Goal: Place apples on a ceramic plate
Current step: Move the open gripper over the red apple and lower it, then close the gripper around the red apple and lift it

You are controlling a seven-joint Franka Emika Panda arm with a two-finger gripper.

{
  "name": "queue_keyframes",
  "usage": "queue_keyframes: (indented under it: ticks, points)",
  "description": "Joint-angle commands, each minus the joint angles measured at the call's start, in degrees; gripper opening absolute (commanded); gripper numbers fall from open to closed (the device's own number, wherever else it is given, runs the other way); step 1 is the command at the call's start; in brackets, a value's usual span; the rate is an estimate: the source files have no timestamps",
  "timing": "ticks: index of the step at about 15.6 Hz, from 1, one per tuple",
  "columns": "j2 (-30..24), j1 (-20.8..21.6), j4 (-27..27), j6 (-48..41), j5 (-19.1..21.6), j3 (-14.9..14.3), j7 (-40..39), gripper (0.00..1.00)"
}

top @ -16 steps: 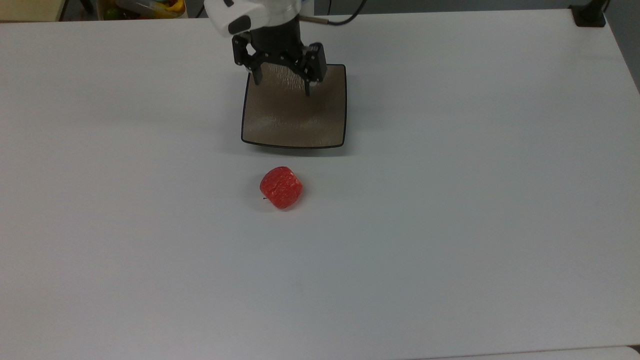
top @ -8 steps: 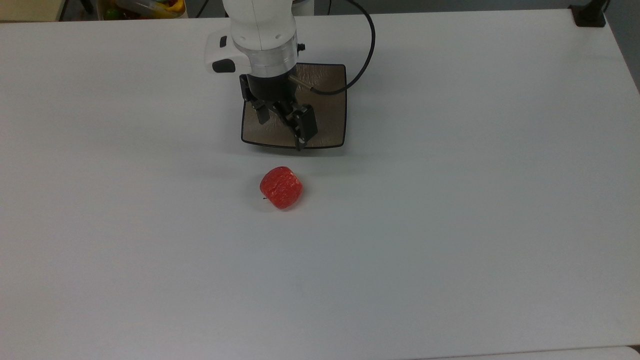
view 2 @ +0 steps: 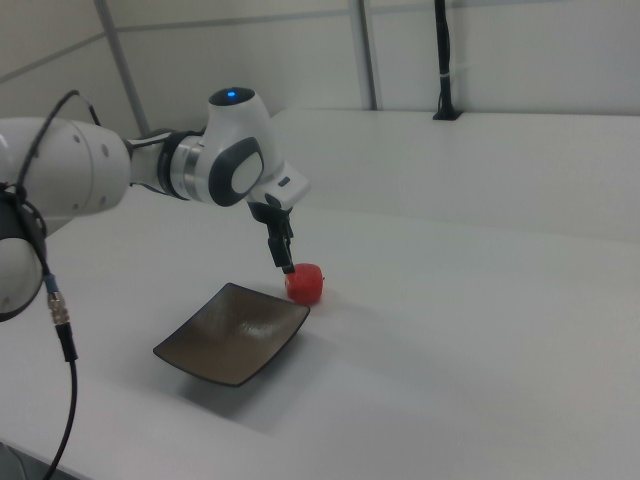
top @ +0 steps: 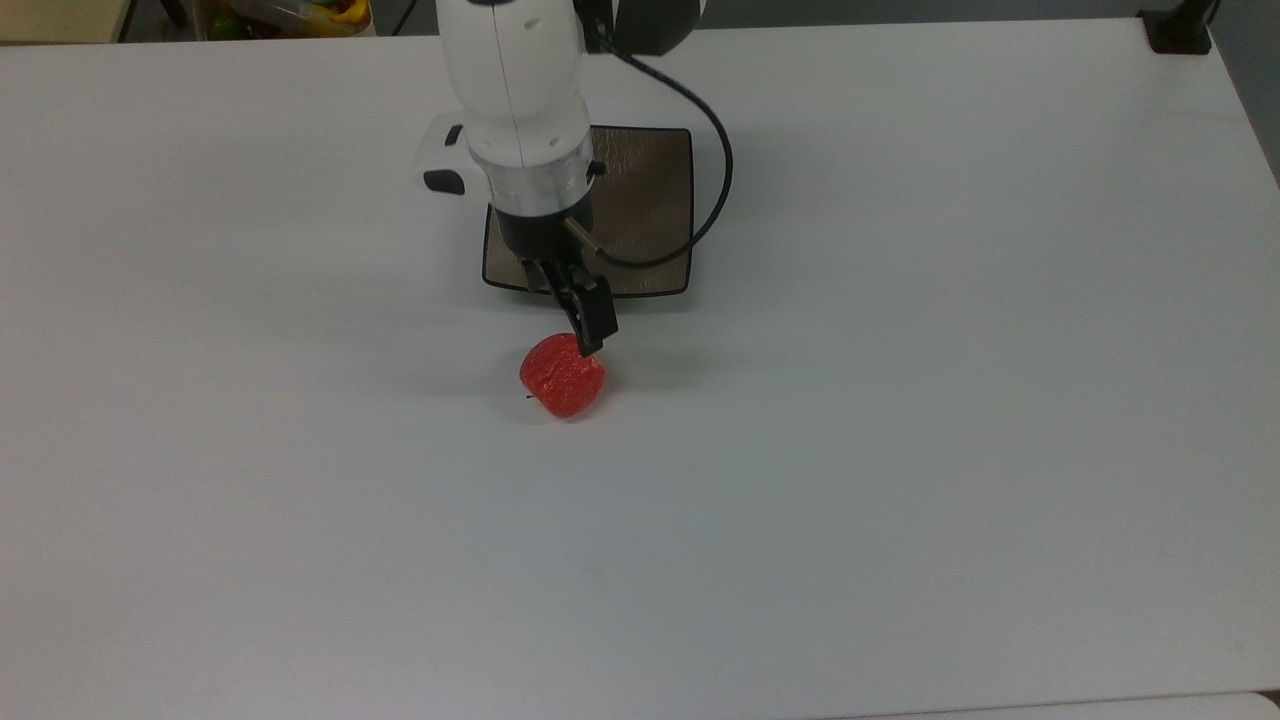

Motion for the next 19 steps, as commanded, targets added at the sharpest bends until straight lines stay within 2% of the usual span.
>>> queue_keyframes:
  ticks: [1,19]
  points:
    - [3.7,0.1,3.6,0.5,-1.0,0.0,2.1,1.0]
    - [7.7,-0.5,3.4,3.0,-1.0,0.0,2.3,1.0]
